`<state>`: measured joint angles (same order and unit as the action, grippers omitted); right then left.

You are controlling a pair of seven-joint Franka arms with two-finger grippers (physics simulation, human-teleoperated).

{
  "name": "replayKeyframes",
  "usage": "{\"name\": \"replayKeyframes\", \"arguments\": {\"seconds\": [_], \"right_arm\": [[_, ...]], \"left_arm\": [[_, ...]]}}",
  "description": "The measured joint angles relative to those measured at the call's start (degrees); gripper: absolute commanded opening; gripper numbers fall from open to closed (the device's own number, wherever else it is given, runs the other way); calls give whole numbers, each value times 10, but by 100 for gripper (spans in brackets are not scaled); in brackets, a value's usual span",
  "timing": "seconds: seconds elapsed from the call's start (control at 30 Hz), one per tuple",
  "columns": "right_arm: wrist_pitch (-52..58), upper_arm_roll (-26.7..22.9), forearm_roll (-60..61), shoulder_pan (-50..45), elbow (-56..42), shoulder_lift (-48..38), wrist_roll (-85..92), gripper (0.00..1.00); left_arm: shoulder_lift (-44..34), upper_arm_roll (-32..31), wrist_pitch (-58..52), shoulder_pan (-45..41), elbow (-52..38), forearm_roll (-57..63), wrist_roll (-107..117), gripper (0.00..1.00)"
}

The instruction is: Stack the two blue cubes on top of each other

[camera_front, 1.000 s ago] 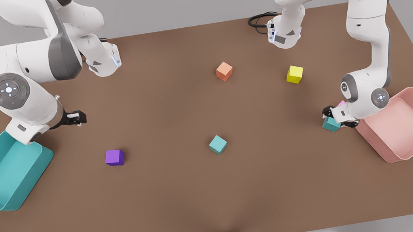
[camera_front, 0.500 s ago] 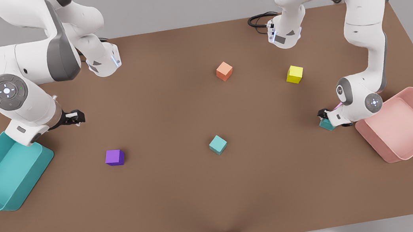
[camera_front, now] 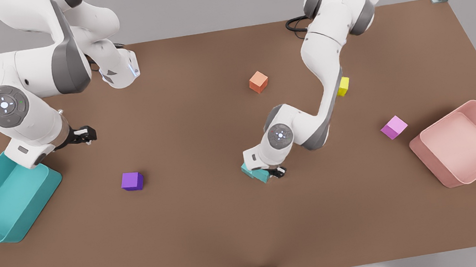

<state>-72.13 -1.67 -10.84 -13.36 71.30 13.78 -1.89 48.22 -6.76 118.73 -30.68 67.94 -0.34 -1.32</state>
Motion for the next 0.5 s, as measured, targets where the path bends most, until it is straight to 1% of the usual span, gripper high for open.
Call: {"name": "replayKeyframes", "arguments": {"seconds": [0.2,0.5], "right_arm": [[0,-2,1,0,1,1,4,100],[0,-2,3,1,3,1,7,100]], "left_arm": [[31,-9,-28,-19,-19,-3,150,53],[44,-18,-40,-20,-26,-5,296,53]]}}
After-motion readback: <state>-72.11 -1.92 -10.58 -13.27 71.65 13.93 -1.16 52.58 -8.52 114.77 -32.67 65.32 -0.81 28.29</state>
